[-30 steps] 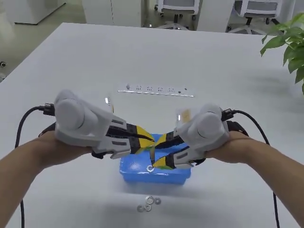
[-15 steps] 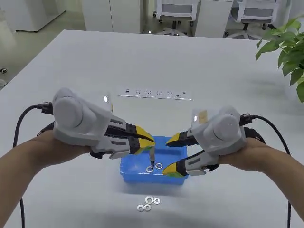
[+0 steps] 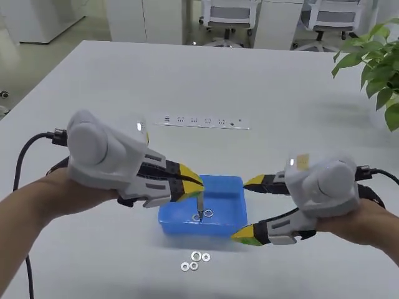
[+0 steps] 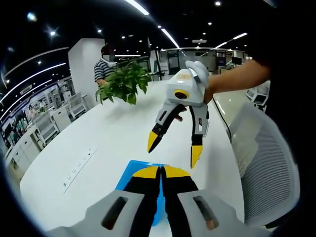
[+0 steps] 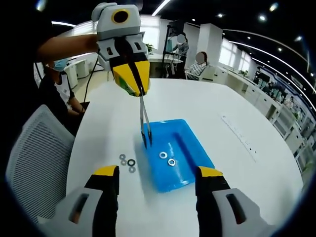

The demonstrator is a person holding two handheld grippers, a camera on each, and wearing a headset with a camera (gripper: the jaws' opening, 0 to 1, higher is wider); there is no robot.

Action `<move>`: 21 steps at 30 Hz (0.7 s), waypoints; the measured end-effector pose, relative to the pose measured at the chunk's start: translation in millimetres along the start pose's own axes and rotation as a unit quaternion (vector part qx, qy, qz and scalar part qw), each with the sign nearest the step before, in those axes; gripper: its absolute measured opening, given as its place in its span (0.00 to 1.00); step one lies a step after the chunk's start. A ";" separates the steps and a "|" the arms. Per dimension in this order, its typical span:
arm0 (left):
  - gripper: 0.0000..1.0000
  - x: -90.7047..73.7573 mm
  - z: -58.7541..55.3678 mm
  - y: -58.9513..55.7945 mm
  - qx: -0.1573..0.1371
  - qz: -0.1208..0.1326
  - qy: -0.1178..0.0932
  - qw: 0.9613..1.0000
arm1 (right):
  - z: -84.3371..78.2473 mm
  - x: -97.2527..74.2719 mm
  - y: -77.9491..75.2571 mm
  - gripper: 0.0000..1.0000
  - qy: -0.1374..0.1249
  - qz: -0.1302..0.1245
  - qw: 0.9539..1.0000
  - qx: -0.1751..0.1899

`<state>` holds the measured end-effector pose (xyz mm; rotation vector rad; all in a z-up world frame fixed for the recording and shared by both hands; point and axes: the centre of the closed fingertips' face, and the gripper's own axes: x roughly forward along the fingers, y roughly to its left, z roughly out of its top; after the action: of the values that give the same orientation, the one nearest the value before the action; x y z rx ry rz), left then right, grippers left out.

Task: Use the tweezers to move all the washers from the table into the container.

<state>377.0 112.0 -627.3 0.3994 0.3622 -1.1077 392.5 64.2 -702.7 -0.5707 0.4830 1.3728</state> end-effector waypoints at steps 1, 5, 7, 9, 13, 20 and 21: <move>0.06 -0.1 0.1 -2.2 0.000 -0.002 0.000 1.000 | -0.5 -1.7 0.4 0.65 -0.002 -0.003 1.000 0.002; 0.06 -0.6 -0.2 -6.7 0.000 -0.004 0.000 1.000 | -4.5 -6.9 1.8 0.70 -0.006 -0.013 1.000 0.010; 0.06 -0.5 -0.4 -9.6 -0.001 -0.007 -0.001 1.000 | -3.9 -8.5 3.9 0.72 -0.013 -0.016 1.000 0.017; 0.06 0.1 -1.3 -12.0 -0.001 -0.009 0.000 1.000 | -3.7 -8.9 5.1 0.75 -0.016 -0.018 0.999 0.021; 0.06 1.8 -5.1 -18.5 -0.004 -0.014 0.000 1.000 | -4.3 -8.5 8.8 0.80 -0.021 -0.021 0.999 0.026; 0.06 5.1 -15.9 -33.3 -0.008 -0.027 0.011 1.000 | -5.9 -6.8 15.9 0.89 -0.024 -0.020 0.999 0.033; 0.06 5.2 -16.8 -34.5 -0.008 -0.027 0.011 1.000 | -6.6 -6.8 16.7 0.90 -0.023 -0.020 0.999 0.034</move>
<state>346.2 102.5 -648.9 0.3898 0.4042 -1.1535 375.0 56.5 -705.2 -0.4889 0.4772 1.3239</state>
